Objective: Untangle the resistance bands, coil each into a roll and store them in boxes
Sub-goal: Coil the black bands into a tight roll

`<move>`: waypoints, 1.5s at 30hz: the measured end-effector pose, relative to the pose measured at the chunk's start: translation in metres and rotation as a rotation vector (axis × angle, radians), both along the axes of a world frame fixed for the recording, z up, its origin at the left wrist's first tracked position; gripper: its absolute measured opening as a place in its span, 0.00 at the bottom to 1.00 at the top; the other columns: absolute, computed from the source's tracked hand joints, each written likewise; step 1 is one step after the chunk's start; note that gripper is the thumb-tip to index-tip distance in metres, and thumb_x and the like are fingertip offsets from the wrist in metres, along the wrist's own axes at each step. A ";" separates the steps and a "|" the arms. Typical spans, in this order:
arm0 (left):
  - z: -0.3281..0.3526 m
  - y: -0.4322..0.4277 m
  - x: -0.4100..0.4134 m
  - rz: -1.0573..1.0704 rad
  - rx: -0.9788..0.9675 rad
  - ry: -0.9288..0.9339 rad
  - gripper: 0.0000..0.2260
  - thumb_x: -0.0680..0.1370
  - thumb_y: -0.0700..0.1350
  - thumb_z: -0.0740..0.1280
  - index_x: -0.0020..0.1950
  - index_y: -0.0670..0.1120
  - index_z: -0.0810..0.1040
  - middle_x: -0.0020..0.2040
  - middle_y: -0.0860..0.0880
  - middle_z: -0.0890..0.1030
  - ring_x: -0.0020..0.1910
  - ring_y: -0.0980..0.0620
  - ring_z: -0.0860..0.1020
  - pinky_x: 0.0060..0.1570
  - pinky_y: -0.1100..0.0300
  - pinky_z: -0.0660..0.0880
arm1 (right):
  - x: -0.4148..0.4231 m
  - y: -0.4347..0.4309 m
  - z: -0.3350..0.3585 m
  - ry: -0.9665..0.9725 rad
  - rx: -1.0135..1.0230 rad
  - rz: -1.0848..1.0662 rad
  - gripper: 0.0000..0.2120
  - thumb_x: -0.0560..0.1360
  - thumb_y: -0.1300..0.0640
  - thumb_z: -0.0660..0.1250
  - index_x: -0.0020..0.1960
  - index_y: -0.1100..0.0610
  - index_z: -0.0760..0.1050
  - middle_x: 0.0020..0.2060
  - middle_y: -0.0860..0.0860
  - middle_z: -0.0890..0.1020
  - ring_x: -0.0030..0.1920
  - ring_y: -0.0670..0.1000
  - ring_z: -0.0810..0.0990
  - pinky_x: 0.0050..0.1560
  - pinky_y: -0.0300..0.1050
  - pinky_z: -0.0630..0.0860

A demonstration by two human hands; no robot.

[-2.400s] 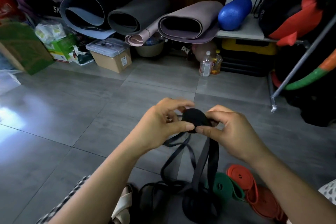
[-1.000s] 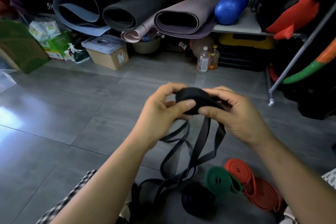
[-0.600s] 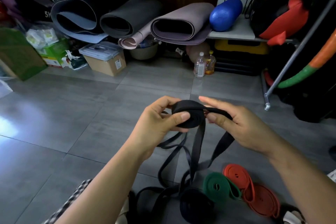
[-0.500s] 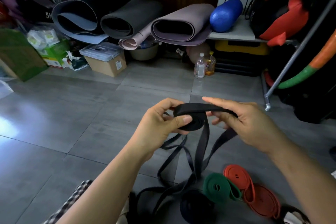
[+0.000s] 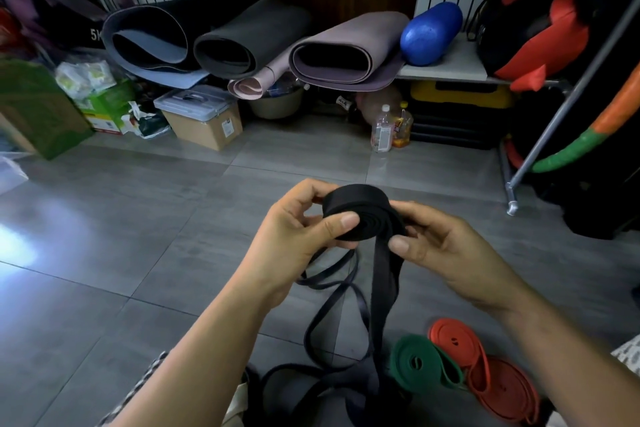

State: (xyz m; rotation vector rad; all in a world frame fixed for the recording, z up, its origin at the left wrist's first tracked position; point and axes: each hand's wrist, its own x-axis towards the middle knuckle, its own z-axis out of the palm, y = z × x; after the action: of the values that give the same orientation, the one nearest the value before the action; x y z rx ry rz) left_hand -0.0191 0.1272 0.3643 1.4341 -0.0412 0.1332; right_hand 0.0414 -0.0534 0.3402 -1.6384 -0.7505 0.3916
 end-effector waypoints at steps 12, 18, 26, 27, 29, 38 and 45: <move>-0.016 -0.025 0.001 -0.022 -0.622 0.082 0.07 0.73 0.39 0.66 0.49 0.41 0.71 0.46 0.43 0.82 0.47 0.49 0.82 0.43 0.59 0.80 | -0.012 0.027 0.003 0.192 0.395 -0.230 0.13 0.65 0.57 0.67 0.50 0.52 0.79 0.44 0.46 0.85 0.49 0.43 0.82 0.47 0.32 0.75; -0.010 -0.009 0.005 0.034 0.035 0.115 0.12 0.72 0.39 0.68 0.53 0.50 0.75 0.54 0.46 0.78 0.48 0.47 0.81 0.45 0.57 0.80 | -0.006 0.016 0.013 0.033 0.224 -0.256 0.13 0.65 0.57 0.68 0.49 0.48 0.78 0.40 0.39 0.84 0.46 0.38 0.82 0.46 0.28 0.74; 0.004 -0.003 0.002 0.028 0.198 0.050 0.11 0.69 0.35 0.70 0.49 0.46 0.78 0.41 0.48 0.84 0.41 0.49 0.82 0.47 0.57 0.80 | -0.005 0.013 0.023 -0.002 0.198 -0.149 0.14 0.61 0.57 0.70 0.46 0.47 0.78 0.38 0.37 0.84 0.43 0.37 0.81 0.44 0.27 0.74; 0.005 -0.005 0.002 0.042 0.122 0.038 0.10 0.68 0.36 0.70 0.48 0.45 0.77 0.40 0.50 0.84 0.39 0.51 0.82 0.46 0.57 0.80 | -0.004 0.013 0.025 0.045 0.265 -0.137 0.15 0.60 0.57 0.70 0.45 0.47 0.80 0.38 0.38 0.84 0.43 0.37 0.82 0.44 0.27 0.74; 0.005 -0.008 0.003 0.072 0.017 0.011 0.10 0.65 0.39 0.69 0.46 0.44 0.77 0.40 0.51 0.83 0.38 0.52 0.82 0.44 0.57 0.81 | -0.003 0.014 0.025 0.054 0.315 -0.145 0.14 0.59 0.56 0.70 0.44 0.47 0.81 0.38 0.38 0.84 0.44 0.37 0.82 0.44 0.27 0.74; 0.001 -0.002 0.004 -0.051 0.472 0.048 0.18 0.69 0.38 0.71 0.53 0.57 0.75 0.49 0.50 0.79 0.38 0.52 0.80 0.38 0.61 0.79 | 0.000 0.004 0.021 -0.212 -0.140 -0.161 0.13 0.63 0.47 0.68 0.47 0.43 0.78 0.41 0.43 0.85 0.43 0.40 0.82 0.47 0.35 0.77; -0.006 -0.003 0.003 0.036 0.396 0.091 0.11 0.70 0.36 0.71 0.45 0.52 0.79 0.44 0.45 0.81 0.40 0.45 0.81 0.42 0.62 0.77 | 0.004 -0.001 0.015 -0.117 -0.246 -0.030 0.25 0.61 0.44 0.68 0.57 0.34 0.67 0.51 0.40 0.81 0.53 0.37 0.79 0.56 0.33 0.73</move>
State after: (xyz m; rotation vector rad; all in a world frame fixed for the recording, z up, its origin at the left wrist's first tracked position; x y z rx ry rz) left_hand -0.0165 0.1246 0.3581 1.8357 0.0355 0.0918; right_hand 0.0451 -0.0544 0.3556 -1.9148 -0.7878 0.3809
